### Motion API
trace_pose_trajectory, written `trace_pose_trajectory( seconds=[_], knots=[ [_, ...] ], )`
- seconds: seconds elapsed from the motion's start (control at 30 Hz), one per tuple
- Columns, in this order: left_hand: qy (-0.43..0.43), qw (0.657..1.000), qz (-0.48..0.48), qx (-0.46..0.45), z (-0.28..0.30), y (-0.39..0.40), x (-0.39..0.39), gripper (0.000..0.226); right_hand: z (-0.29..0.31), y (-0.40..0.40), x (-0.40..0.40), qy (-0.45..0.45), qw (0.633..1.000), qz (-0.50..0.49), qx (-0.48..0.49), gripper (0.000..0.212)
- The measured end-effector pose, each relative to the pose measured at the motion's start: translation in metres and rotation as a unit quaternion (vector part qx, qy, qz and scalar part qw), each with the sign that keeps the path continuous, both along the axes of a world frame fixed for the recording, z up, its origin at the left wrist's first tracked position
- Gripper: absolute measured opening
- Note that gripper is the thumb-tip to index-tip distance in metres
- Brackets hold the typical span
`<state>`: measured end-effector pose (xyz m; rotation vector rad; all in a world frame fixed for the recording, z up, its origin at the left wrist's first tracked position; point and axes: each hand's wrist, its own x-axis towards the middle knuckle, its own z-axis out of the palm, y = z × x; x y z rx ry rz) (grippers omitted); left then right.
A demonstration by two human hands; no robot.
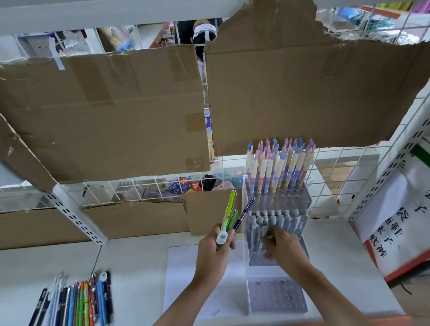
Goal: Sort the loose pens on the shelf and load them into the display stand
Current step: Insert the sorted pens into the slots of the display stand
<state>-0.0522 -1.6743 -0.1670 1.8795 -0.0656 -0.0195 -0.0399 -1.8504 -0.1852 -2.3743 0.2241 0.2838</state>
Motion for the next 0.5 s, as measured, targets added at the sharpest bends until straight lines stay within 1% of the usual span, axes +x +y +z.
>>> trace_pose_trajectory(
  seconds=[0.07,0.17,0.3,0.37,0.43,0.5],
  knots=[
    [-0.002,1.000,-0.002,0.001,0.001,-0.001,0.001,0.022,0.011,-0.005,-0.008,-0.028,1.000,-0.008,0.012,0.011],
    [-0.012,1.000,-0.001,-0.004,0.003,-0.004,0.002,0.019,0.033,-0.004,-0.019,-0.099,0.993,-0.016,0.058,0.006],
    [-0.036,0.999,0.003,0.000,0.008,-0.016,0.004,0.028,0.067,0.019,-0.030,-0.225,0.967,0.067,0.097,0.004],
    [-0.040,0.999,-0.019,0.000,0.012,-0.024,0.004,0.031,0.072,0.029,-0.030,-0.239,0.959,0.116,0.103,0.013],
    [-0.048,0.998,-0.029,0.005,0.016,-0.030,0.002,0.038,0.074,0.035,-0.027,-0.219,0.959,0.154,0.093,0.019],
    [-0.065,0.997,-0.032,0.026,0.015,-0.029,0.002,0.041,0.075,0.035,-0.023,-0.203,0.961,0.162,0.097,0.017]
  ],
)
